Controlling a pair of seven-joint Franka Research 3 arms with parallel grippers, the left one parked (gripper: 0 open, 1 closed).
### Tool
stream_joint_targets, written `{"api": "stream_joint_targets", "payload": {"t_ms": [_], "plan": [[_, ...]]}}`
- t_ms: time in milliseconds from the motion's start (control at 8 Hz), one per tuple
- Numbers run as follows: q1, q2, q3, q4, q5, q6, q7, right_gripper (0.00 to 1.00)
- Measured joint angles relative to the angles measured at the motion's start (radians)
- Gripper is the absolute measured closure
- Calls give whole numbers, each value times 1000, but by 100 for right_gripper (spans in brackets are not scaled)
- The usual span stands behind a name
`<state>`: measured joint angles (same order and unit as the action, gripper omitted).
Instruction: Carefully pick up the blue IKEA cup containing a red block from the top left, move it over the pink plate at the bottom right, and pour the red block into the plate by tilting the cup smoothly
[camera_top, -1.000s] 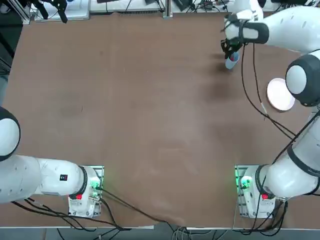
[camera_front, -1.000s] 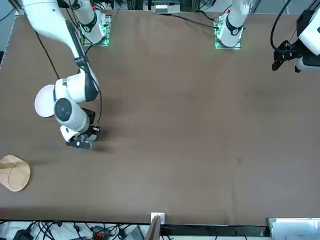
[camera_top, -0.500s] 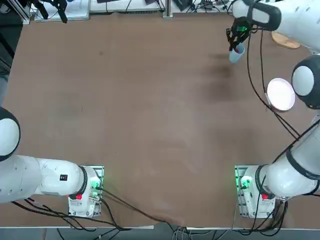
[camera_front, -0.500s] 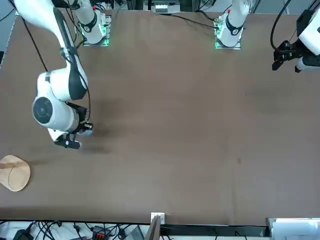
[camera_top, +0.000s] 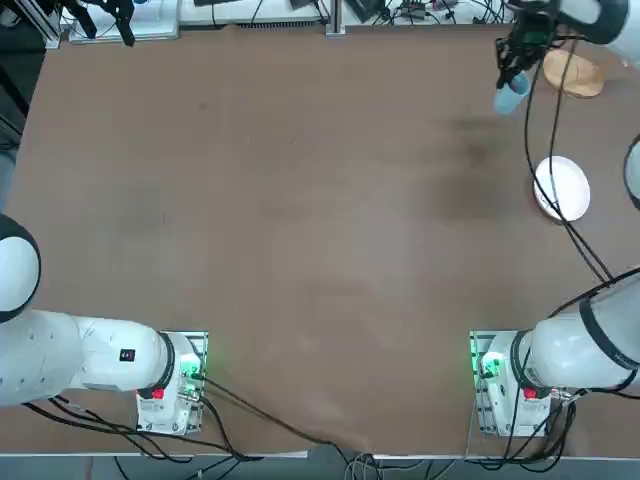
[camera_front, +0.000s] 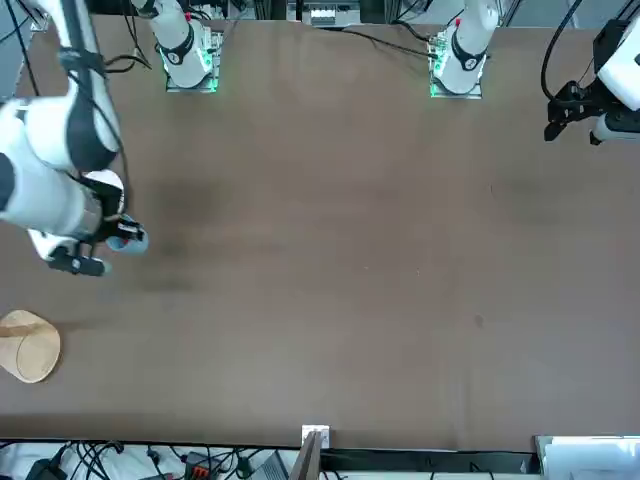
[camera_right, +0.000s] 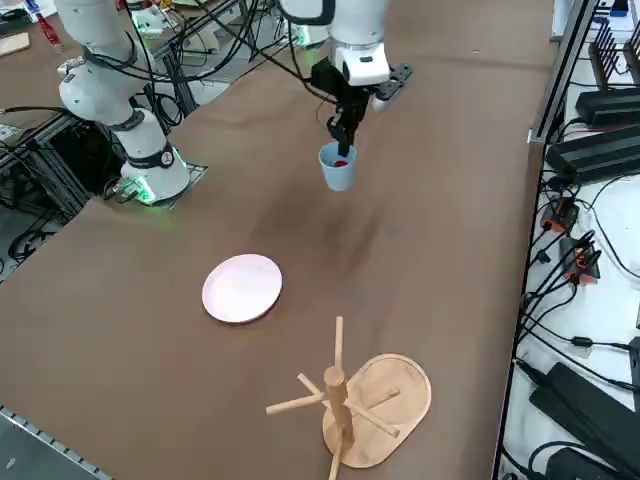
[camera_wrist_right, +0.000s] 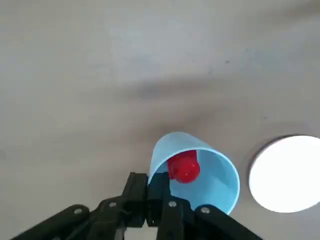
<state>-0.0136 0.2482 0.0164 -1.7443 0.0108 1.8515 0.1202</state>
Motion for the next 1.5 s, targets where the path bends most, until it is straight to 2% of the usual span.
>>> {"api": "stream_joint_targets", "payload": {"t_ms": [625, 1500], "plan": [[-124, -104, 0, -151, 130, 7, -86, 98], [-388, -91, -4, -270, 328, -3, -266, 98]]}}
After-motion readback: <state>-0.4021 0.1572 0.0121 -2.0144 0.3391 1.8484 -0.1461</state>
